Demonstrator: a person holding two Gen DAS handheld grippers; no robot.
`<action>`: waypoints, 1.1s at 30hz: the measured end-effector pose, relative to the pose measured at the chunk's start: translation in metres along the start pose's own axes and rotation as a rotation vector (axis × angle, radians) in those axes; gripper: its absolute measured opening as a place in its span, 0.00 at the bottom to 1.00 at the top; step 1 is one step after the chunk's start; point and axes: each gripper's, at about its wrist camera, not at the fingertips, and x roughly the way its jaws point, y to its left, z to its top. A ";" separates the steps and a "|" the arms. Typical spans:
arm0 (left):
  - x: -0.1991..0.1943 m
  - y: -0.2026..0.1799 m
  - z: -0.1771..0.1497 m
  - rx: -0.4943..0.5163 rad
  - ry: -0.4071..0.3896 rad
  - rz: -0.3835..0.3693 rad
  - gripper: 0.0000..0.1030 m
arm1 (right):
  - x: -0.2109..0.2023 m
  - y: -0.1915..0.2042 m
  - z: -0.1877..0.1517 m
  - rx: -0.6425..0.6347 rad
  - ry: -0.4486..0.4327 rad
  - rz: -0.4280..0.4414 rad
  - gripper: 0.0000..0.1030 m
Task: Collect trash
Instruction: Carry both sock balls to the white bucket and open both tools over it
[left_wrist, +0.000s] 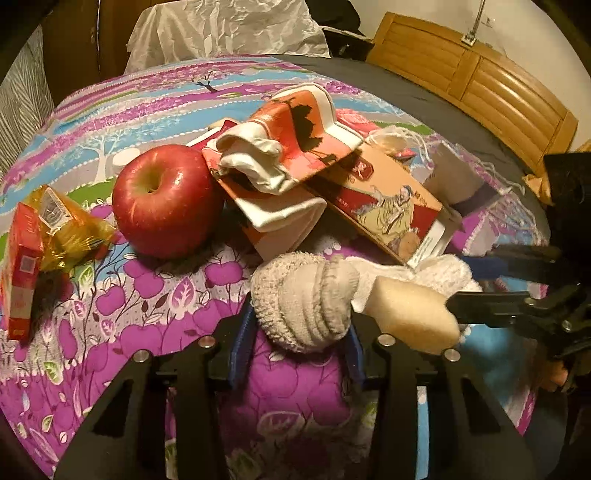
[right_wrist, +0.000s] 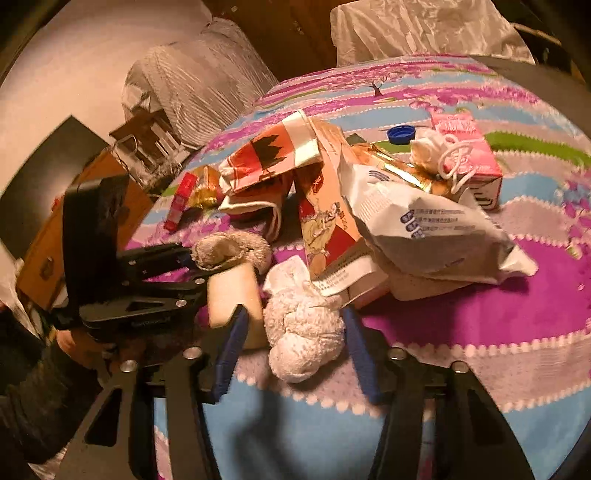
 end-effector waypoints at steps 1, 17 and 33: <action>0.000 0.002 0.000 -0.003 -0.006 -0.005 0.34 | -0.001 0.001 -0.001 0.000 -0.008 0.001 0.41; -0.113 -0.075 -0.031 -0.107 -0.265 0.142 0.32 | -0.162 0.095 -0.069 -0.238 -0.401 -0.515 0.31; -0.135 -0.385 -0.022 0.221 -0.291 -0.328 0.32 | -0.472 0.033 -0.217 0.024 -0.585 -1.027 0.31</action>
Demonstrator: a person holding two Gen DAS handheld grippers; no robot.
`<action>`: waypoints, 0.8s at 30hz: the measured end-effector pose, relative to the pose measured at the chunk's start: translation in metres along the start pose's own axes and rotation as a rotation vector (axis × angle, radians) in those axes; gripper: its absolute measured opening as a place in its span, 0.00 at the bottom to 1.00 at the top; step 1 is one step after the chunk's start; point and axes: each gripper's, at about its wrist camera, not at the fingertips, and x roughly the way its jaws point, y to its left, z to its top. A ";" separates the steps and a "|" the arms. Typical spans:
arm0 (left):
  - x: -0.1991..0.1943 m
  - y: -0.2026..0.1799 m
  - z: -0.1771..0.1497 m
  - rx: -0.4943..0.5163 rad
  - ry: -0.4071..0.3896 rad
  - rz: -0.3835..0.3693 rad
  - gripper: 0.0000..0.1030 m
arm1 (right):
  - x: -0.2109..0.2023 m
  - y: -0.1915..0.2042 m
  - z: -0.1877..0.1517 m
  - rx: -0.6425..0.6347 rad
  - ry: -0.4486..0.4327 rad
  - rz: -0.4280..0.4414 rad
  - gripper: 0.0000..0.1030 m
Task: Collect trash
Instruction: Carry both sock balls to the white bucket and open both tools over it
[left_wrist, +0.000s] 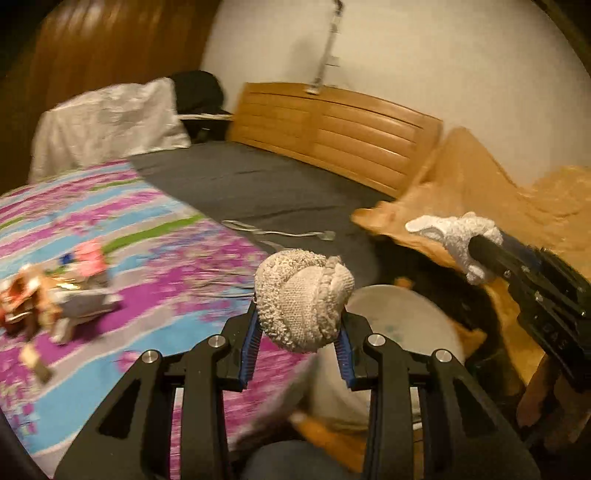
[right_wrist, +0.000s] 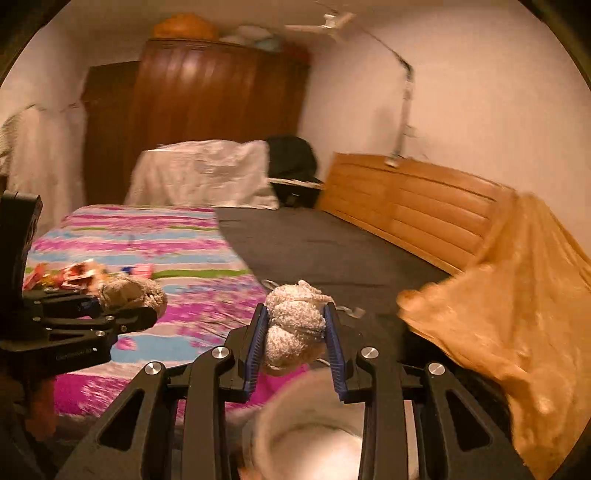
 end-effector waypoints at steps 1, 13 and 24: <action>0.008 -0.010 0.002 0.005 0.012 -0.027 0.32 | -0.002 -0.014 -0.003 0.007 0.013 -0.017 0.31; 0.123 -0.086 -0.004 0.073 0.304 -0.139 0.32 | 0.067 -0.150 -0.072 0.159 0.412 0.014 0.32; 0.178 -0.090 -0.029 0.066 0.455 -0.140 0.35 | 0.122 -0.142 -0.113 0.200 0.530 0.075 0.32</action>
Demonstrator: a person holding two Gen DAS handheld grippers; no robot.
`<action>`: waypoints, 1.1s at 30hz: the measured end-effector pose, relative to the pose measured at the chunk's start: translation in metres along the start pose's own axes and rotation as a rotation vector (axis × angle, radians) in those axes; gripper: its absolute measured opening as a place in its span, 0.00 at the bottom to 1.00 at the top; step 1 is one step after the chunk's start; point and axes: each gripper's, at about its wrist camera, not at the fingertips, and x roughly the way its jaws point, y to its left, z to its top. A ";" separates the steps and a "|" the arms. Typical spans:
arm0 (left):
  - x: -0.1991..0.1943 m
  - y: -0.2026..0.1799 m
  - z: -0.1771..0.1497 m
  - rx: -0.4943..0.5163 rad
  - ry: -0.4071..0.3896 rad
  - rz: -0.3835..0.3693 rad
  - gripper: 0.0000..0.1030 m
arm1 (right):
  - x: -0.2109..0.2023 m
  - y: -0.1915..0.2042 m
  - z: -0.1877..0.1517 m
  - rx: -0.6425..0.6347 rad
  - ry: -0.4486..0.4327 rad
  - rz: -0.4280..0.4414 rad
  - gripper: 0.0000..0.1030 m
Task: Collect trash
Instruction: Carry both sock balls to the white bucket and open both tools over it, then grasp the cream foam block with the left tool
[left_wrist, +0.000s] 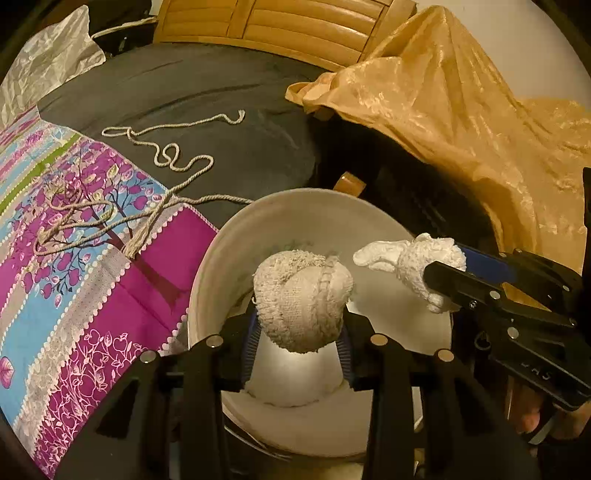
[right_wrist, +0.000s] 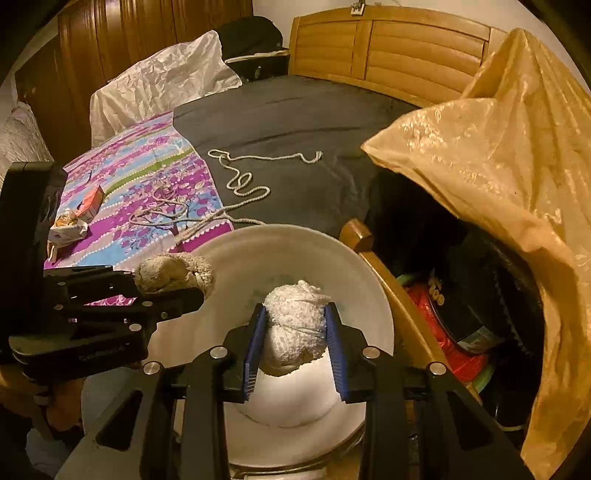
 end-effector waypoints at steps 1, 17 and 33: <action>0.001 0.002 0.000 -0.005 0.004 0.002 0.36 | 0.003 0.001 0.000 0.004 0.004 0.003 0.32; -0.015 0.030 -0.008 -0.044 -0.039 0.054 0.65 | -0.017 0.006 0.001 0.015 -0.080 -0.002 0.61; -0.224 0.274 -0.176 -0.443 -0.321 0.558 0.71 | -0.074 0.257 -0.032 -0.371 -0.471 0.371 0.95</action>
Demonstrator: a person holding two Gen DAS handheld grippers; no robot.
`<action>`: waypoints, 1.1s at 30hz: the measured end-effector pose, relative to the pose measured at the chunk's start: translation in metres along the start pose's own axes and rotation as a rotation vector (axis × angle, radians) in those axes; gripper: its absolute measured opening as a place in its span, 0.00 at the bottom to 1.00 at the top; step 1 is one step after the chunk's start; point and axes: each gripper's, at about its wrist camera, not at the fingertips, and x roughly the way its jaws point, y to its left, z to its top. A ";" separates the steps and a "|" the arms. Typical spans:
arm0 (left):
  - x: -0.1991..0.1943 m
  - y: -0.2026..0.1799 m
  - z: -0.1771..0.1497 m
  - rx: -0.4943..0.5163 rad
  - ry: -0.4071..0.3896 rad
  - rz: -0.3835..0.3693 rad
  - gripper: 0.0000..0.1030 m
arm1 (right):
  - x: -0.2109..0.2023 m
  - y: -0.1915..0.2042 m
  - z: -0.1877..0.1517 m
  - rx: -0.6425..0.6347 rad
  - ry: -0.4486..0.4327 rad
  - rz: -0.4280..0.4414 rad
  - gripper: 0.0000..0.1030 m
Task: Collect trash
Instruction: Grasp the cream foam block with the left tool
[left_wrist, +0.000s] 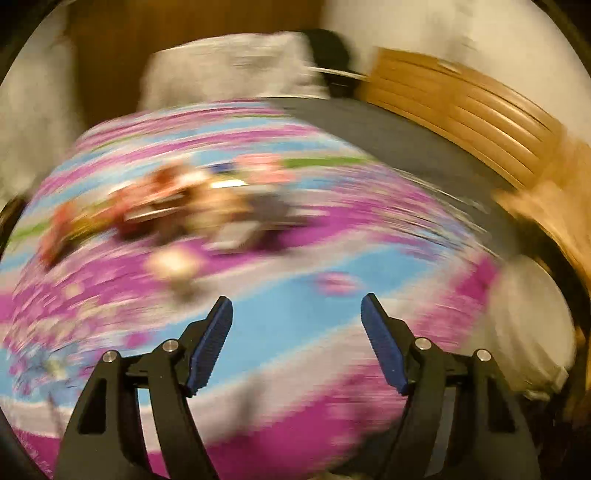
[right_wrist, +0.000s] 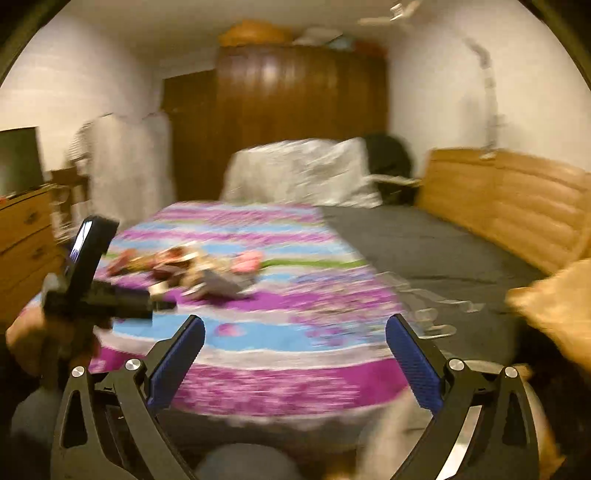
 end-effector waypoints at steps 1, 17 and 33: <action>0.007 0.030 0.001 -0.034 -0.006 0.054 0.73 | 0.011 0.009 0.000 -0.003 0.021 0.040 0.95; 0.103 0.082 0.022 0.026 0.122 0.030 0.68 | 0.194 0.100 0.018 -0.079 0.202 0.375 0.93; 0.072 0.131 0.006 -0.145 0.055 0.048 0.39 | 0.336 0.150 0.080 0.163 0.360 0.671 0.57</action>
